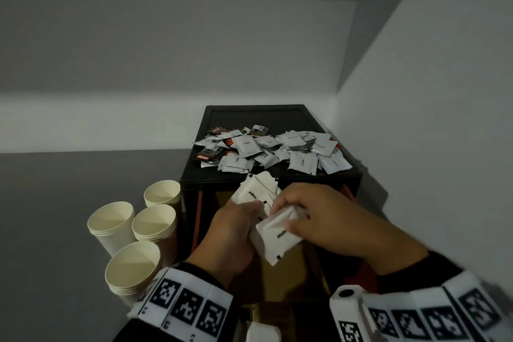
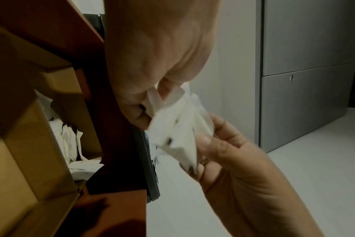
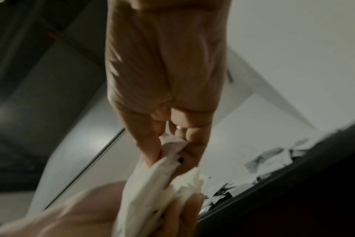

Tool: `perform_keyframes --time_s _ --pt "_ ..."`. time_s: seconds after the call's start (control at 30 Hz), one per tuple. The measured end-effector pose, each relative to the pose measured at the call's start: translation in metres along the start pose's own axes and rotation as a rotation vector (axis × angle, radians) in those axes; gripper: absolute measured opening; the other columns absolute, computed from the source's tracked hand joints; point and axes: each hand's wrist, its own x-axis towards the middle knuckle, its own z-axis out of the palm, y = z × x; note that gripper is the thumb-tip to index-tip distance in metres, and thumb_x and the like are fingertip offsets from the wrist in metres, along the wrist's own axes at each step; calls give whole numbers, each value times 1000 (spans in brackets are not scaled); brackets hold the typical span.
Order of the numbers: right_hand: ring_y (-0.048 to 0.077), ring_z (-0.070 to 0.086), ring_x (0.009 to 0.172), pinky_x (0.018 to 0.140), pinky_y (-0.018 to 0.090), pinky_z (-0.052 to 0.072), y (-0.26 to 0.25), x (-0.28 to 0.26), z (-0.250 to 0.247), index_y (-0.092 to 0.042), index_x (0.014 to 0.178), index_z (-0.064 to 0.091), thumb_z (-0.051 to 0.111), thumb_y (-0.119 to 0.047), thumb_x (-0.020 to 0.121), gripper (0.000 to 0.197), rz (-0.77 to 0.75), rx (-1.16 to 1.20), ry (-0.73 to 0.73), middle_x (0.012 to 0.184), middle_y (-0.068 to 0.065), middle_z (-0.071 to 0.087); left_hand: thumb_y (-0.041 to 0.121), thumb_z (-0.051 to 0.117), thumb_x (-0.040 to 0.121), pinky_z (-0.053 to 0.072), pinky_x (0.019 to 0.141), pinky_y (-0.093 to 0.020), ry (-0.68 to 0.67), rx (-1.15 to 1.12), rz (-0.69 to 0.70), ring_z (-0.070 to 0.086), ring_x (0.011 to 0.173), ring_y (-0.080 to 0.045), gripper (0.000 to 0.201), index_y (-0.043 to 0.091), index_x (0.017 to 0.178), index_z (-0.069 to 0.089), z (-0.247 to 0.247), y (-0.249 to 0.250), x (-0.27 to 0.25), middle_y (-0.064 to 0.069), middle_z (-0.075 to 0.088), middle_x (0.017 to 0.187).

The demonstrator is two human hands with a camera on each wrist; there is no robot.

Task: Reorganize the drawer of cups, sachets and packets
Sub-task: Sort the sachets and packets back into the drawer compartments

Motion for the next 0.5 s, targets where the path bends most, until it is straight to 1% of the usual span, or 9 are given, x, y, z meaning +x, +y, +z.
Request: perform_keyframes --time_s 0.07,0.13,0.2,0.23,0.27,0.33,0.37,0.43,0.5 --pt "-3 50 98 82 14 42 -4 5 8 -23 98 66 58 -8 87 21 -79 -137 -36 108 -13 53 -5 44 89 52 61 -36 -45 -5 -52 63 69 -31 25 -6 109 57 -1 -1 -2 -21 62 81" --pt "3 47 110 88 17 40 -4 8 14 -21 102 64 56 -10 89 19 -99 -209 -59 125 -13 45 1 44 92 56 56 -33 -53 -23 -80 65 62 -29 22 -8 106 58 -2 0 -3 -21 64 74" --pt "5 44 118 91 17 38 -2 9 17 -20 103 62 55 -9 91 18 -102 -253 -79 138 -16 35 6 45 93 57 62 -39 -30 -46 -94 67 71 -32 23 -7 106 59 -5 0 -1 -24 65 87" --pt "6 43 121 93 18 39 -1 9 19 -20 102 62 55 -9 91 17 -108 -271 -91 142 -16 30 7 45 94 58 62 -40 -26 -55 -103 68 74 -34 23 -6 107 59 -7 1 -1 -26 67 92" --pt "7 42 122 94 19 39 -1 9 20 -20 102 61 54 -8 91 17 -117 -289 -103 144 -16 28 7 44 95 58 59 -39 -28 -71 -111 70 73 -33 22 -6 106 59 -8 2 -2 -26 69 91" --pt "7 43 120 93 20 39 0 9 23 -20 101 60 54 -7 91 17 -132 -311 -118 142 -14 31 6 42 97 57 52 -34 -26 -96 -115 71 68 -31 22 -7 104 58 -9 3 -3 -26 70 84" --pt "7 45 116 92 21 41 1 9 24 -20 101 59 53 -7 91 17 -131 -311 -121 136 -14 35 5 42 97 56 50 -33 -17 -100 -116 71 68 -30 22 -7 105 57 -9 2 -3 -26 70 86" --pt "6 49 104 88 24 44 2 8 25 -21 101 59 55 -8 91 17 -126 -293 -90 120 -14 41 6 42 96 56 51 -34 -1 -126 -121 70 71 -32 25 -8 114 55 -9 2 -1 -26 68 94" --pt "-1 51 94 82 17 44 5 6 21 -23 94 62 59 -10 89 15 -110 -203 -7 104 -16 45 8 41 97 55 54 -37 12 -175 -131 67 78 -33 31 -7 122 52 -8 4 1 -27 66 102"
